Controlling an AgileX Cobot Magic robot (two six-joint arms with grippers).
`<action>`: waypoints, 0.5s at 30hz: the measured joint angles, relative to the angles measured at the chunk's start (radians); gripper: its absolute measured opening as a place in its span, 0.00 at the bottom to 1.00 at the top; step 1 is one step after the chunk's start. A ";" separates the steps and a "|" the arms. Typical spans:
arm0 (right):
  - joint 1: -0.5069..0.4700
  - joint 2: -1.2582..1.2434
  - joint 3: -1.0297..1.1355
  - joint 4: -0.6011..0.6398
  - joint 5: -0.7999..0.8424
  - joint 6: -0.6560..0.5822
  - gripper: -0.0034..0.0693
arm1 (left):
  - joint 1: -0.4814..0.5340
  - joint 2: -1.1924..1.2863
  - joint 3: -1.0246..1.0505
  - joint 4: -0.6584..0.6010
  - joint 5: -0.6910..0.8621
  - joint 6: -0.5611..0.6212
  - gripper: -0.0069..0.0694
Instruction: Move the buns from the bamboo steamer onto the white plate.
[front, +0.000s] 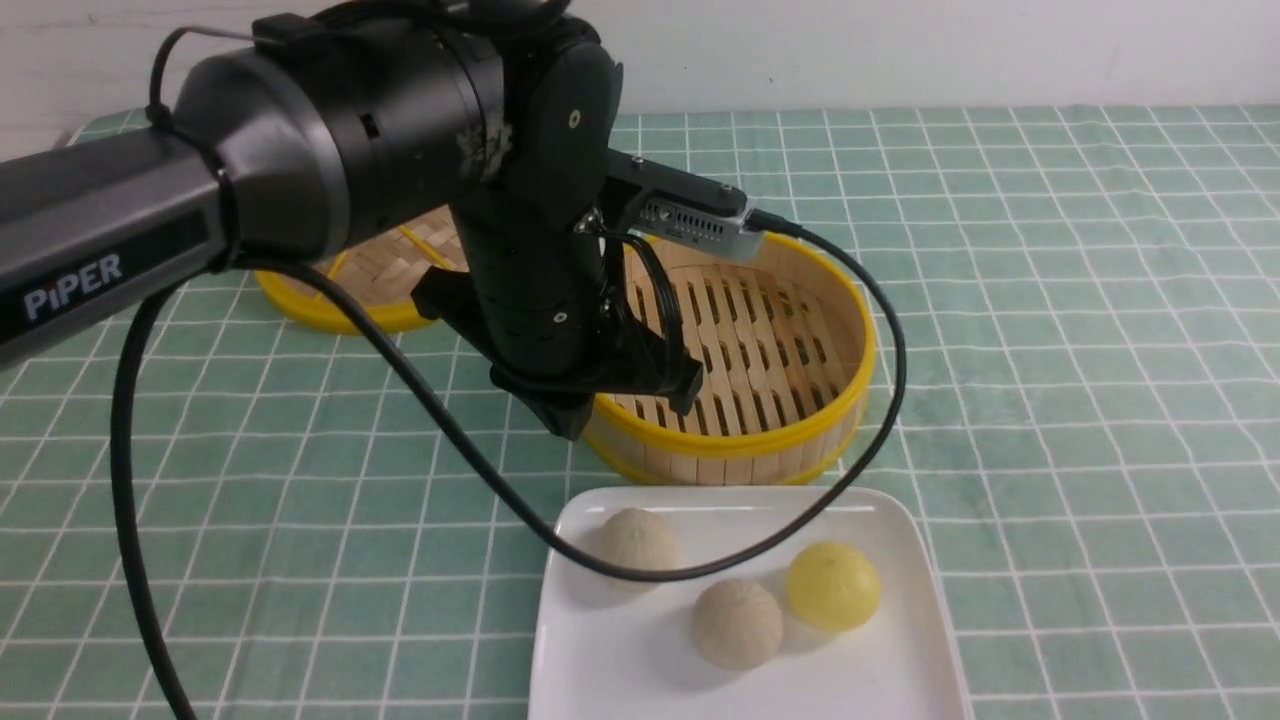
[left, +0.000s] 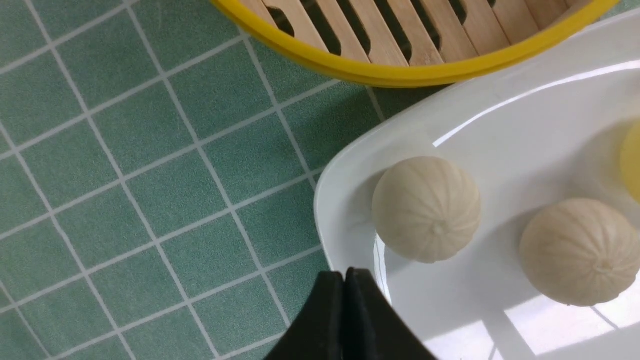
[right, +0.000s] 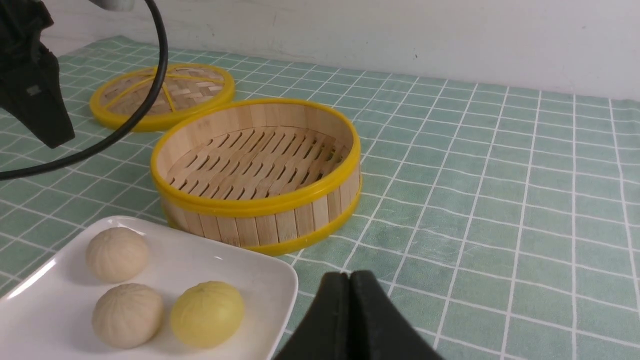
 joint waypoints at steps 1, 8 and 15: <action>0.000 -0.006 0.007 0.000 -0.001 0.000 0.05 | 0.000 0.000 0.000 0.000 0.000 0.000 0.12; -0.101 -0.065 0.101 -0.013 0.000 -0.003 0.05 | 0.000 0.000 0.000 0.000 0.000 0.000 0.12; -0.292 -0.151 0.198 -0.071 0.029 -0.003 0.06 | 0.000 0.000 0.000 -0.003 -0.002 0.000 0.12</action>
